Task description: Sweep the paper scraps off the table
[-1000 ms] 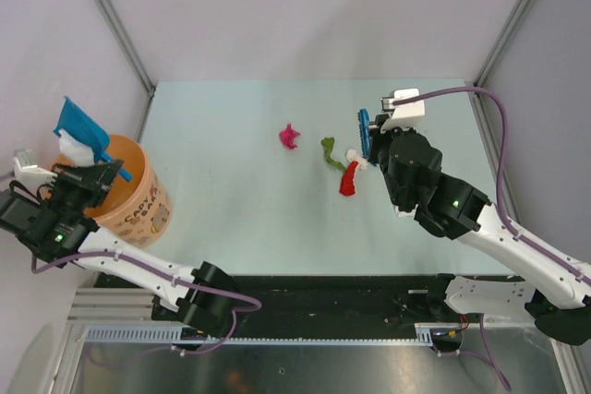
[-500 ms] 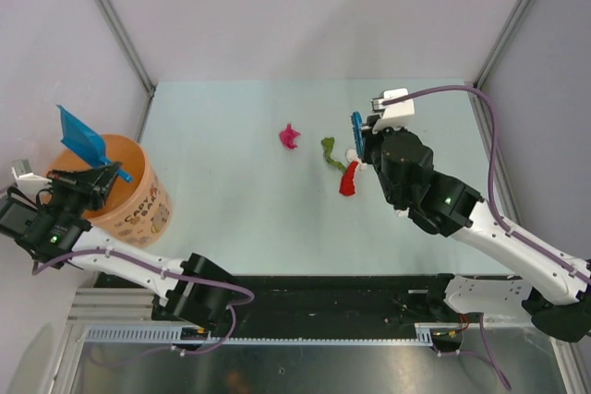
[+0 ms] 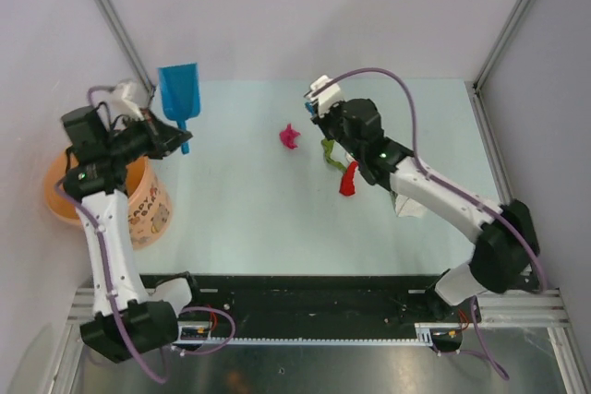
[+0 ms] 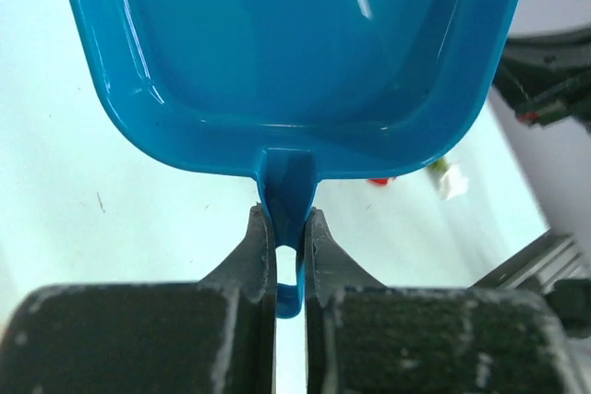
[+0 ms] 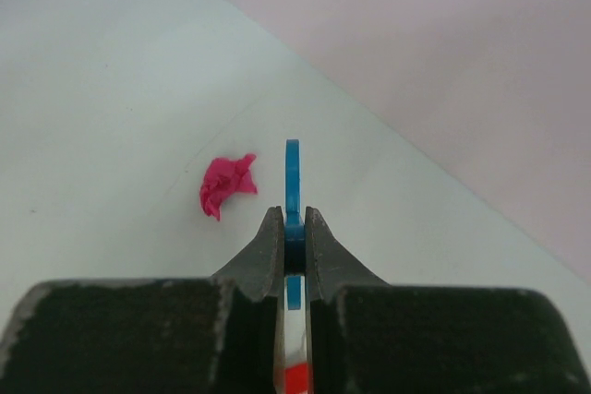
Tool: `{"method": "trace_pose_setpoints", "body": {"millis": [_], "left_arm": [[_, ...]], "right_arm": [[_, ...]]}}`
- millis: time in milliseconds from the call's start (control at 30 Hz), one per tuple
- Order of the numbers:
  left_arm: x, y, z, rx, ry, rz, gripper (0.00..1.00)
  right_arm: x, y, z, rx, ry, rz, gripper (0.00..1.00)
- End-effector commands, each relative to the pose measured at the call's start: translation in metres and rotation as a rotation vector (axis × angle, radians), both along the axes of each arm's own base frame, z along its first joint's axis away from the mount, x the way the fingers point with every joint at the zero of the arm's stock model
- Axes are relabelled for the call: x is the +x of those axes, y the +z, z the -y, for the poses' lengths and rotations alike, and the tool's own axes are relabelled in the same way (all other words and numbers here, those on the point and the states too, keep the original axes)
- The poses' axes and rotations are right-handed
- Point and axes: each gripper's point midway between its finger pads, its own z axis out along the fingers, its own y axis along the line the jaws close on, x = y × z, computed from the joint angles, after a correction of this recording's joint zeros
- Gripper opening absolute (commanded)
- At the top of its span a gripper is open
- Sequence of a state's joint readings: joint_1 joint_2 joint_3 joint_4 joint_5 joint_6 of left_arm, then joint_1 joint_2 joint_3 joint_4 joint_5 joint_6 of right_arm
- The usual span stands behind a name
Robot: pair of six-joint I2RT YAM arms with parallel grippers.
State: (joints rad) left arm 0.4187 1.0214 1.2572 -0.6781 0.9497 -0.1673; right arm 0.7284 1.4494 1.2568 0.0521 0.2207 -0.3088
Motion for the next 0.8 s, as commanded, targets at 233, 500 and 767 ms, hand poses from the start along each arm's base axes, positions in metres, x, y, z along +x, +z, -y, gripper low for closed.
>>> {"method": "trace_pose_setpoints", "body": {"millis": [233, 500, 767], "left_arm": [[0.013, -0.097, 0.004, 0.538, -0.107, -0.156, 0.0], [0.003, -0.114, -0.028, 0.735, -0.059, -0.189, 0.0], [0.008, -0.139, -0.029, 0.781, -0.118, -0.259, 0.0]], "right_arm": [[0.129, -0.057, -0.106, -0.344, 0.308, 0.209, 0.0], [0.118, -0.177, -0.131, -0.587, 0.554, 0.07, 0.0], [0.002, -0.19, -0.105, -0.597, 0.729, 0.013, 0.0]]}}
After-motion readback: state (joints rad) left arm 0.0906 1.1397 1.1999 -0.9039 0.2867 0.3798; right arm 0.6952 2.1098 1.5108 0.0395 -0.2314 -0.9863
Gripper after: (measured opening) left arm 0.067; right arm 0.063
